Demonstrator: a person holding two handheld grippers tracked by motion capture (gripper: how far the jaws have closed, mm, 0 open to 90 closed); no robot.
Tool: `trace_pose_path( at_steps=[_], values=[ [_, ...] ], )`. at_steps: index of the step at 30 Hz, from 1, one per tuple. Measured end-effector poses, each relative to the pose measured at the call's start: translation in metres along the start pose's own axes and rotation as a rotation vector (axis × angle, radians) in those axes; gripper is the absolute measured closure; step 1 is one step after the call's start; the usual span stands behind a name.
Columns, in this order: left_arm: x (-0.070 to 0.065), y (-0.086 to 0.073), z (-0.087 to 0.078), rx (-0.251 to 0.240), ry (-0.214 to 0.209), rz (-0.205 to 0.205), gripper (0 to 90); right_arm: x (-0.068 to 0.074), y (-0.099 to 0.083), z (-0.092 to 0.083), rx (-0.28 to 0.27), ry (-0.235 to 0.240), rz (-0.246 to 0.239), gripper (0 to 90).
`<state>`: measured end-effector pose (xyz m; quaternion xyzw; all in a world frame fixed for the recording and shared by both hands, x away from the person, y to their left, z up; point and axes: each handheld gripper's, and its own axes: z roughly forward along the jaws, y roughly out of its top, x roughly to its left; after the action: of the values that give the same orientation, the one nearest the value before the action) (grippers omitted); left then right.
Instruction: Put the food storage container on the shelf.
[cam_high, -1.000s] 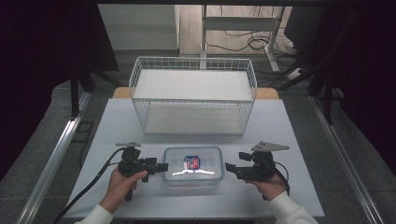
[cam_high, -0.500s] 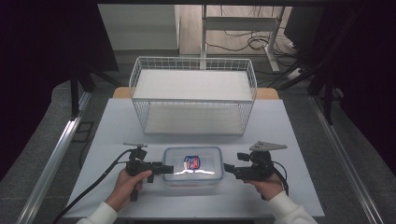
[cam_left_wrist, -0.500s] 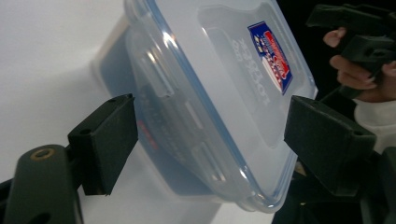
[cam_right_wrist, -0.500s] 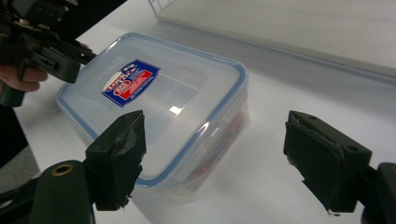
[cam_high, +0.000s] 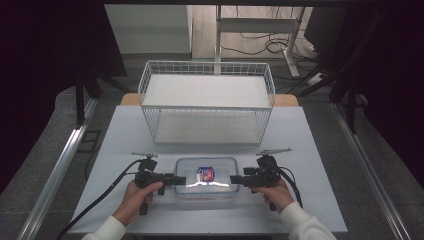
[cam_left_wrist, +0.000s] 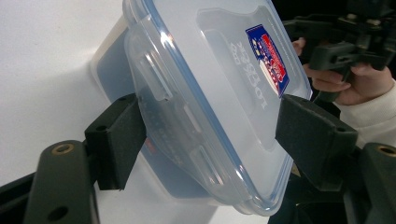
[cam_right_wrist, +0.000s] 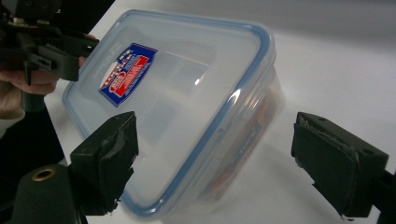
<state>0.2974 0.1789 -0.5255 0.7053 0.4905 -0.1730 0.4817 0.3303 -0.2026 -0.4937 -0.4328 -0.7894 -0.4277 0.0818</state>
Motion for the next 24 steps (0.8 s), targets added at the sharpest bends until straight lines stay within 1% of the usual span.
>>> trace_pose_path(
  at_steps=[1, 2, 3, 4, 5, 7, 8, 9, 10, 13, 14, 15, 18, 19, 20, 21, 22, 24],
  values=[
    [0.0, 0.0, 0.0, 0.0, 0.0, 0.0, 24.5, -0.002, 0.001, 0.003, 0.011, 0.014, 0.015, 15.1],
    [0.0, 0.0, 0.0, 0.0, 0.001, 0.0, 24.8, -0.005, 0.001, 0.009, 0.024, 0.034, 0.041, 15.2],
    [0.0, 0.0, 0.0, 0.0, 0.001, 0.0, 24.9, -0.005, 0.001, 0.009, 0.024, 0.034, 0.041, 15.2],
    [0.0, 0.0, 0.0, 0.0, 0.001, 0.0, 24.9, -0.007, 0.002, 0.012, 0.033, 0.046, 0.055, 15.2],
    [0.0, 0.0, 0.0, 0.0, 0.005, 0.002, 25.7, -0.008, 0.002, 0.015, 0.04, 0.075, 0.08, 15.6],
    [0.0, 0.0, 0.0, 0.0, 0.008, 0.002, 26.1, -0.009, 0.002, 0.016, 0.041, 0.082, 0.087, 16.1],
    [0.0, 0.0, 0.0, -0.001, 0.01, 0.002, 26.2, -0.009, 0.002, 0.017, 0.049, 0.103, 0.1, 17.7],
    [0.0, 0.0, 0.0, -0.001, 0.01, 0.002, 26.4, -0.009, 0.002, 0.017, 0.049, 0.103, 0.1, 17.7],
    [-0.001, 0.0, 0.0, -0.005, 0.015, 0.003, 27.0, -0.008, 0.002, 0.018, 0.057, 0.116, 0.115, 20.0],
    [-0.001, 0.0, 0.0, -0.004, 0.022, 0.0, 29.2, -0.008, 0.003, 0.018, 0.062, 0.112, 0.125, 21.8],
    [-0.001, 0.0, 0.0, -0.006, 0.025, 0.0, 29.9, -0.009, 0.003, 0.016, 0.061, 0.117, 0.142, 25.8],
    [-0.001, 0.0, 0.0, -0.006, 0.026, -0.002, 29.9, -0.009, 0.003, 0.016, 0.061, 0.117, 0.142, 25.8],
    [-0.001, 0.0, -0.001, -0.006, 0.027, -0.01, 31.5, -0.011, 0.004, 0.008, 0.046, 0.116, 0.162, 37.4],
    [-0.002, 0.0, -0.001, -0.007, 0.028, -0.012, 31.5, -0.011, 0.004, 0.008, 0.046, 0.116, 0.162, 37.4],
    [-0.002, 0.0, -0.001, -0.01, 0.028, -0.014, 32.6, -0.01, 0.003, 0.007, 0.043, 0.118, 0.18, 38.9],
    [-0.002, 0.0, -0.002, -0.013, 0.029, -0.014, 32.6, -0.01, 0.003, 0.007, 0.043, 0.118, 0.18, 38.9],
    [-0.004, 0.0, -0.003, -0.011, 0.032, -0.015, 33.9, -0.01, 0.003, 0.006, 0.041, 0.119, 0.2, 41.0],
    [-0.004, 0.0, -0.004, -0.013, 0.034, -0.013, 34.7, -0.01, 0.003, 0.005, 0.038, 0.12, 0.202, 42.0]
  ],
)
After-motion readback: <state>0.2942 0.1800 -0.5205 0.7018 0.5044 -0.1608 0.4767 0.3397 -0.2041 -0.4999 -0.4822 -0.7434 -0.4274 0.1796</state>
